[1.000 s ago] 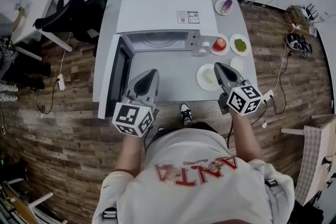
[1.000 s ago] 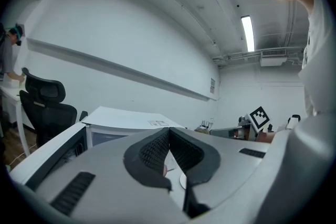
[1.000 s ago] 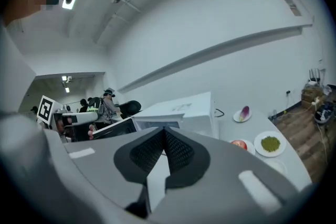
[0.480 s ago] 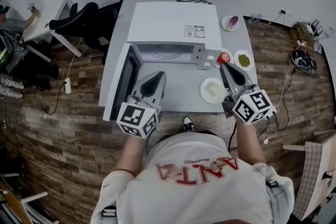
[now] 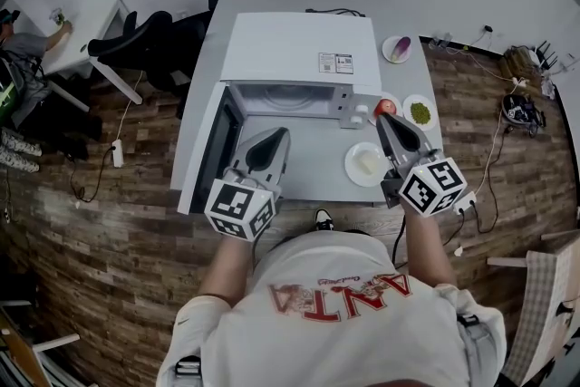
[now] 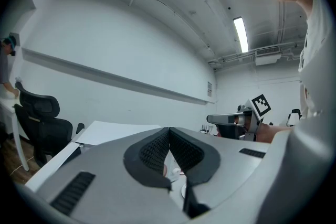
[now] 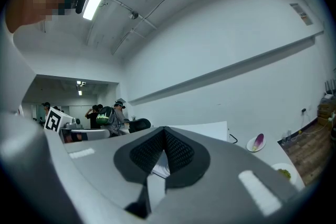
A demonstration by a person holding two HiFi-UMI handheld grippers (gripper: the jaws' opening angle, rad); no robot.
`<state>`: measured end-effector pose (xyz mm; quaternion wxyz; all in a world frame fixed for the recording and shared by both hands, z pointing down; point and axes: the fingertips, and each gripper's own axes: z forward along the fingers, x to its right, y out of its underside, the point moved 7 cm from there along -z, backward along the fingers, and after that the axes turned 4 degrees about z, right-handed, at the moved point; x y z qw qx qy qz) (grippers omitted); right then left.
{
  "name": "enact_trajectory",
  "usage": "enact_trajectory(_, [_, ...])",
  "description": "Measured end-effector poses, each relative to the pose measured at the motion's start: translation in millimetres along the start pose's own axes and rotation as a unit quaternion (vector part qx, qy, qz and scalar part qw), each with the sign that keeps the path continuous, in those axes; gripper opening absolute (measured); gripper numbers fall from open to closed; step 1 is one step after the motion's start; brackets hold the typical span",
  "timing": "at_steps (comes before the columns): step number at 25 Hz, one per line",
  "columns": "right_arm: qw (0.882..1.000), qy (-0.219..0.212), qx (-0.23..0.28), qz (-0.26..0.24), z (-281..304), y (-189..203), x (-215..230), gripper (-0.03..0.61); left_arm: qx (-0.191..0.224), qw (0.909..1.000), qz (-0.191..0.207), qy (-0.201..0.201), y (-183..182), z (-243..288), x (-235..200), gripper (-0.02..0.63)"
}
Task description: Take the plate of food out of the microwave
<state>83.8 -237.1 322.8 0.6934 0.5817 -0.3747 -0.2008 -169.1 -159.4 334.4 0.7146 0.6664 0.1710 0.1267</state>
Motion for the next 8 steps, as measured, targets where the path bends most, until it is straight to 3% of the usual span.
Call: enact_trajectory(8, [1.0,-0.006,-0.005,0.005,1.4,5.4,-4.1,0.002,0.002,1.0,-0.002,-0.001,0.8,-4.1,-0.5,0.01])
